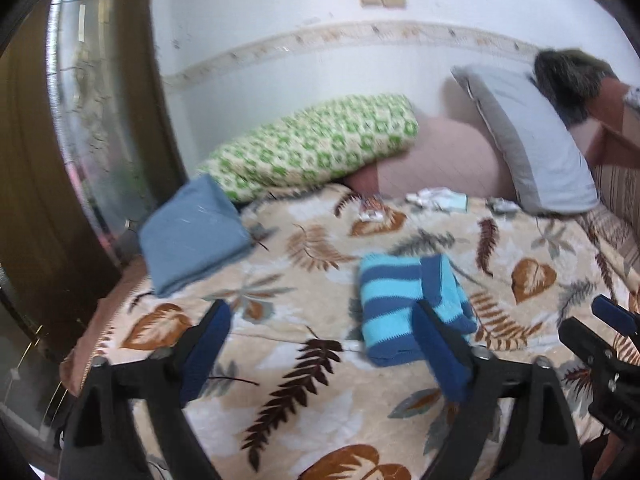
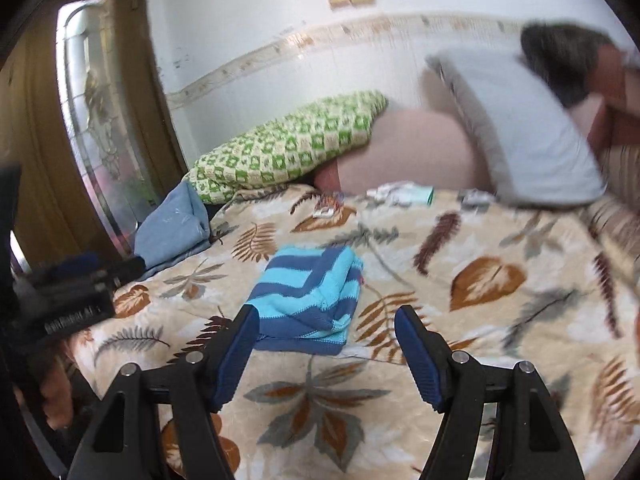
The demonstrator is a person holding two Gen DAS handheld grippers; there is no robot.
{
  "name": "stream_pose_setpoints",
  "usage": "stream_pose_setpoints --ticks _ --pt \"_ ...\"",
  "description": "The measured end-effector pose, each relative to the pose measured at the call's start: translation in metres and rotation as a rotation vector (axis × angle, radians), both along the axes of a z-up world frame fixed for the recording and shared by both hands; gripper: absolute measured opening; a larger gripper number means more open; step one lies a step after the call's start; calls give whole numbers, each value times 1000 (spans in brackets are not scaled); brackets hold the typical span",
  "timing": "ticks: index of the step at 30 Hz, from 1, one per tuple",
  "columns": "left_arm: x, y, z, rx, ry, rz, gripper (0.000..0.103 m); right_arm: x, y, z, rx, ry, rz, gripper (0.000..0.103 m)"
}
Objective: Fold small clothes
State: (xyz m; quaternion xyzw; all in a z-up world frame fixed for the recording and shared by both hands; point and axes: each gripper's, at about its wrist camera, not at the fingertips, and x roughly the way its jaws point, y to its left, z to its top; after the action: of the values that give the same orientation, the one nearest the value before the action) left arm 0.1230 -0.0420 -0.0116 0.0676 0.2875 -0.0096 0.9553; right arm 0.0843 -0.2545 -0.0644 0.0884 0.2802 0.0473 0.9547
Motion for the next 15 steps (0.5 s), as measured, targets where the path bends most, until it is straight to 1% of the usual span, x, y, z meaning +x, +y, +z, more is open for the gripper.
stream_pose_setpoints --ticks 4,7,10,12,15 --pt "-26 12 24 -10 -63 13 99 -24 16 29 -34 -70 8 74" --pt "-35 17 35 -20 -66 3 99 -32 29 43 -44 -95 8 74" --pt "-45 25 43 -33 -76 12 99 -43 43 57 -69 -127 19 74" --pt "-50 30 47 -40 -82 26 99 -47 50 62 -89 -138 19 74" --pt "-54 39 51 -65 -90 46 100 -49 58 63 -88 -133 36 74"
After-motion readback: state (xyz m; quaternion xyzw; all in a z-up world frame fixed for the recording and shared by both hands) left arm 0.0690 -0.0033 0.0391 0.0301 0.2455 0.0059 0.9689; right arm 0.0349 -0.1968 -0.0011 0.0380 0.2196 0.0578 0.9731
